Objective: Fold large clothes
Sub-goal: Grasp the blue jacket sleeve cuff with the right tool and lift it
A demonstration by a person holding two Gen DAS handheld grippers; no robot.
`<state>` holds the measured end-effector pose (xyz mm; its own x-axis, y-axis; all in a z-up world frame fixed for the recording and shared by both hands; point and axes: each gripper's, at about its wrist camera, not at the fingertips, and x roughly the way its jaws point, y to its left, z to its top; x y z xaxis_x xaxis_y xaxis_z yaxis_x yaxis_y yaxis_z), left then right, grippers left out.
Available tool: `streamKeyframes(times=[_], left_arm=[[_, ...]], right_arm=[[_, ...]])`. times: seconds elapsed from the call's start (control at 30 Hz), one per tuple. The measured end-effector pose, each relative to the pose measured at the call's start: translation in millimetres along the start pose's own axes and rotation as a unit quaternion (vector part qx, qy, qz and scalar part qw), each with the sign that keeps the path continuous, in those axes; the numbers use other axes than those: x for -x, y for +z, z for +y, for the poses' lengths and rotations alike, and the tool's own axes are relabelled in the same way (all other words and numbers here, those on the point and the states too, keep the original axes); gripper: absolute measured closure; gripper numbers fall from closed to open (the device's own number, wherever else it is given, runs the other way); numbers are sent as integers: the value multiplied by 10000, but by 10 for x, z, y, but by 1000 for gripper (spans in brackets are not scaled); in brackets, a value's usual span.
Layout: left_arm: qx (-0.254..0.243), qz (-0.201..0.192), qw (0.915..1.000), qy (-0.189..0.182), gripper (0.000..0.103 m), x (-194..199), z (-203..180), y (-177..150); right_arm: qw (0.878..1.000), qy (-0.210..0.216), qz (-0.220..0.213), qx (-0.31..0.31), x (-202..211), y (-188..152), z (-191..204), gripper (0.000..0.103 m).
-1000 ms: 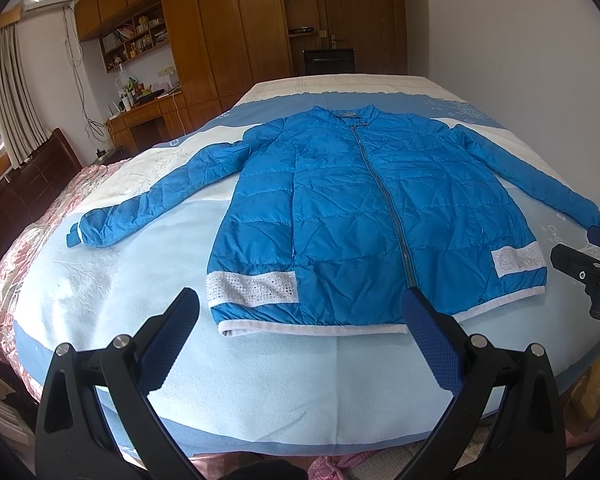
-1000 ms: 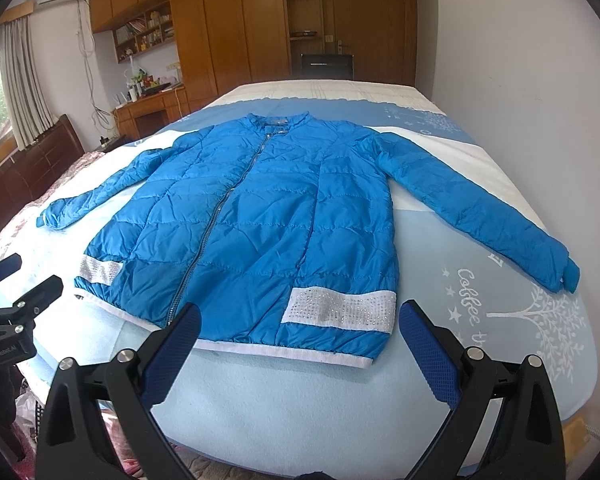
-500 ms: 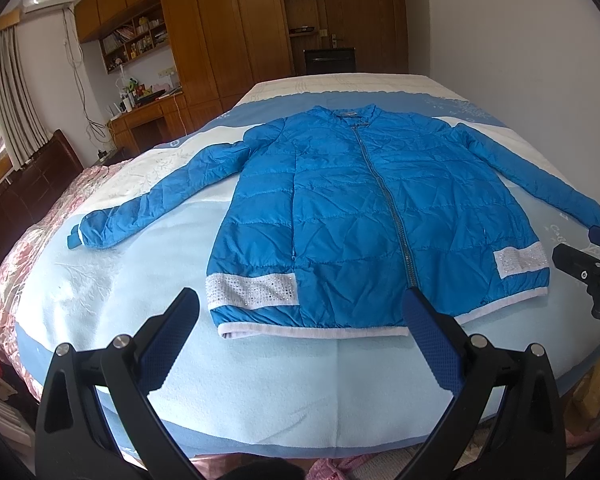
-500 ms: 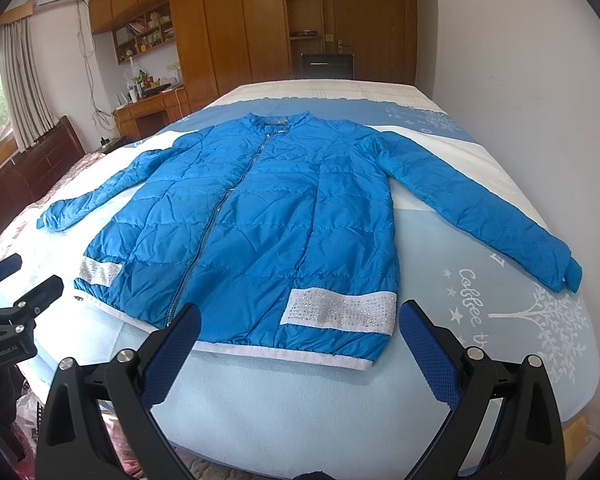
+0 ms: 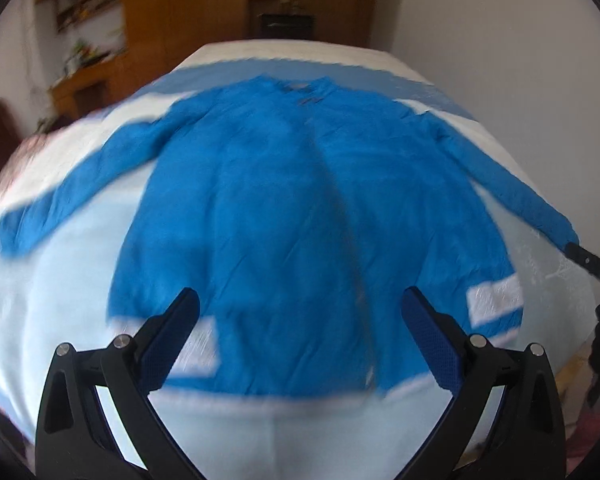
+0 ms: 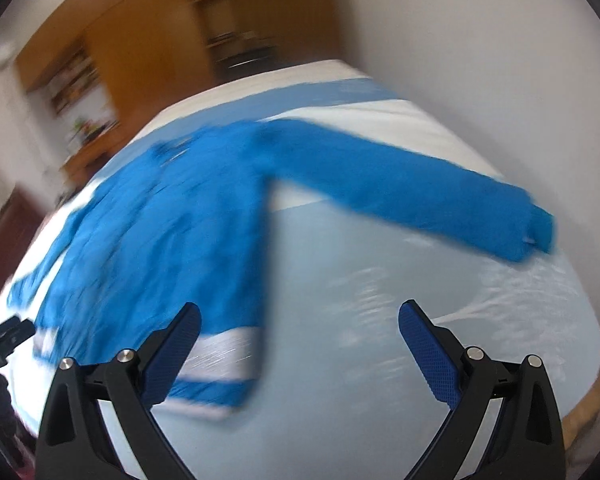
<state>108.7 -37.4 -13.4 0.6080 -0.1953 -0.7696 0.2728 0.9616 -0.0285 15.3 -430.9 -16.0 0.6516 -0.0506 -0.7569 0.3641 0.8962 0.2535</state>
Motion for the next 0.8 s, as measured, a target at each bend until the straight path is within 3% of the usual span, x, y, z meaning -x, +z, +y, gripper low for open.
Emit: streamKeyframes(times=[0.07,0.17,0.23,0.43,0.57,0.67,0.7,0.8], left_arm=[[-366,4,9993,-22,4,-136,-210,209],[-718,273,9956,-531,4,-429,-573,582],[-804,501,9917,-868,4,-649,-821,844],[-845,570,9849,-1402,4,-1175,-1445,1494],[-864,784,9801,-1605,6,-1566,-1750,1779],[-733,1019,9756,-1801,14,-1888,-1846,1916],[-648,1131,9737,-1871,21,-2015,-1848,1960],[-384,1352,9711,-1931,23,-2318,-1832,2045]], right_arm=[[9990,-119,28,-439,-38,155,-368,4],[9953,-299,89,-912,-105,343,-793,4],[9908,-524,161,-1234,-153,458,-1108,4],[9758,-836,333,-1994,-264,618,-1858,4],[9680,-671,545,-2354,-403,677,-2199,4],[9636,-278,772,-2545,-604,739,-2361,5],[9623,-219,823,-2582,-650,754,-2408,6],[9593,-249,1001,-2628,-789,778,-2481,6]])
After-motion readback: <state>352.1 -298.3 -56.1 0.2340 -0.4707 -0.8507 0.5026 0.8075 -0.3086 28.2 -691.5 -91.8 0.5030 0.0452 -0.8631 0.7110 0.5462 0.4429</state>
